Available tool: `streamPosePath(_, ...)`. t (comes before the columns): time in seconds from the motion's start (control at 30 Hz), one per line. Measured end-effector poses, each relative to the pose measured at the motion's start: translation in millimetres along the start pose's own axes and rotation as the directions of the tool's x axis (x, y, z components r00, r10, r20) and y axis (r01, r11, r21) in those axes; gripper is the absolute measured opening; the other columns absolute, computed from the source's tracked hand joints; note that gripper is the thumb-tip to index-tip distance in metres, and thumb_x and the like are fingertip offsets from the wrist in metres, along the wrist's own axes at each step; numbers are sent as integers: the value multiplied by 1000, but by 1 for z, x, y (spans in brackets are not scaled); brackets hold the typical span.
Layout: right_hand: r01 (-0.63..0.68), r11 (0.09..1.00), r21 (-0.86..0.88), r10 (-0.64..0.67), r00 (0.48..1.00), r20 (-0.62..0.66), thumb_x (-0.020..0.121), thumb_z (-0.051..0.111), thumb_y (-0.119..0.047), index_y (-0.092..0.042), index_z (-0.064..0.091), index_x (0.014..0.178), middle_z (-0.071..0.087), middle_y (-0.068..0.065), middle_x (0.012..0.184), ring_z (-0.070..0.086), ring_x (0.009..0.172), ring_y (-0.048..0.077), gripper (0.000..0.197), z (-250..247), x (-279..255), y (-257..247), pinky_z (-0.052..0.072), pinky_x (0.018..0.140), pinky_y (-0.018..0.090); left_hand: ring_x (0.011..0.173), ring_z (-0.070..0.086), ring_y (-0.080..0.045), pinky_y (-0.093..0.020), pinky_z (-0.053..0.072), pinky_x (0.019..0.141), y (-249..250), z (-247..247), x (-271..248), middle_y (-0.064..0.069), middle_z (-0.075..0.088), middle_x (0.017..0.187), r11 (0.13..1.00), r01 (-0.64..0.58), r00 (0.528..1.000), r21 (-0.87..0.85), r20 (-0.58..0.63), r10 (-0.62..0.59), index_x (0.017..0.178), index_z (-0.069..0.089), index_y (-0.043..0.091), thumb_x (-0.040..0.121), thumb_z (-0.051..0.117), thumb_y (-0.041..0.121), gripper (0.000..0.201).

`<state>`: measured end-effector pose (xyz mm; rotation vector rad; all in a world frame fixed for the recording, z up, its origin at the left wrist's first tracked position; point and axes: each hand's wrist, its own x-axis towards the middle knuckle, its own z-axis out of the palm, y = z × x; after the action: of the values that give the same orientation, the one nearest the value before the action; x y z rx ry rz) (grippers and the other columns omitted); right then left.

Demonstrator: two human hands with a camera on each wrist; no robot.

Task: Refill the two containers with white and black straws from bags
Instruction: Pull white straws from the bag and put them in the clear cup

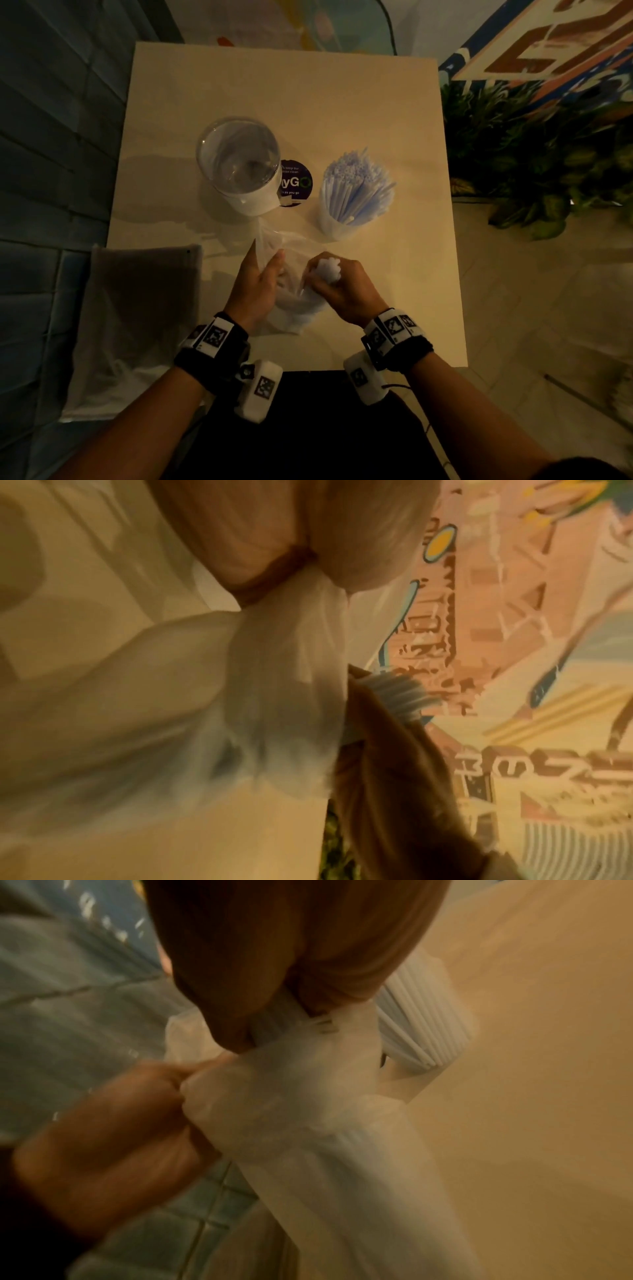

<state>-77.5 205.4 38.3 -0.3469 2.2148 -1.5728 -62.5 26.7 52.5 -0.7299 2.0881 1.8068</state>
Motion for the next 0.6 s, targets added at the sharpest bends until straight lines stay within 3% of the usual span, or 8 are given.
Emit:
streamPosePath(0.03,5,999,39,-3,999,-47,94,66,-8,-12,67,88,68,-4,87,63,81,9,7,-2,1,-2,51,79,25,123,53,-15,-33,40,107,-1,-1,0,-1,56,135,999,-27,1000,18,16,27,143,43,18,100,50,28,45)
streamPosePath(0.1,15,986,167,4,994,-108,96,62,-8,-10,63,92,70,4,92,69,87,19,5,-6,3,-5,55,84,36,120,55,-10,-28,43,105,-2,-2,-1,-1,58,132,998,-57,997,21,45,56,143,42,16,100,50,25,44)
streamPosePath(0.17,34,949,313,14,989,-148,97,57,-3,2,55,96,72,17,94,71,89,33,5,-8,5,-12,57,86,46,103,59,5,-12,46,88,-2,-2,-3,4,62,119,996,-82,994,33,75,79,138,45,17,100,50,21,38)
streamPosePath(0.2,37,930,364,26,986,-167,97,56,0,4,52,94,72,20,92,70,88,37,6,-9,6,-15,57,85,50,97,60,7,-9,47,82,-2,-1,-3,6,63,114,995,-95,992,41,84,91,136,47,18,100,49,19,35)
streamPosePath(0.27,44,902,429,53,976,-210,95,53,2,-1,49,91,71,19,83,70,79,39,6,-10,8,-22,58,79,53,97,62,0,-15,49,82,0,2,-4,2,63,112,992,-117,989,41,99,113,133,49,16,100,49,18,32)
streamPosePath(0.33,53,880,472,85,960,-267,93,53,3,-5,47,90,66,16,74,66,68,34,11,-9,12,-29,57,71,52,98,62,-7,-17,49,82,2,5,-4,0,63,111,989,-143,985,33,107,139,129,50,14,101,49,17,28)
streamPosePath(0.5,40,856,516,183,909,-375,92,66,-4,-6,55,96,58,11,73,58,60,24,12,-7,16,-48,55,63,42,99,62,2,-11,48,84,5,10,-3,9,63,110,988,-145,980,-46,134,150,119,50,32,101,48,16,24)
streamPosePath(0.6,55,880,471,176,884,-433,92,68,-4,-6,58,85,55,11,64,54,55,24,12,-15,16,-61,50,55,38,104,61,3,-16,47,89,4,10,-3,11,63,115,989,-98,983,-111,143,113,117,51,35,99,50,21,23)
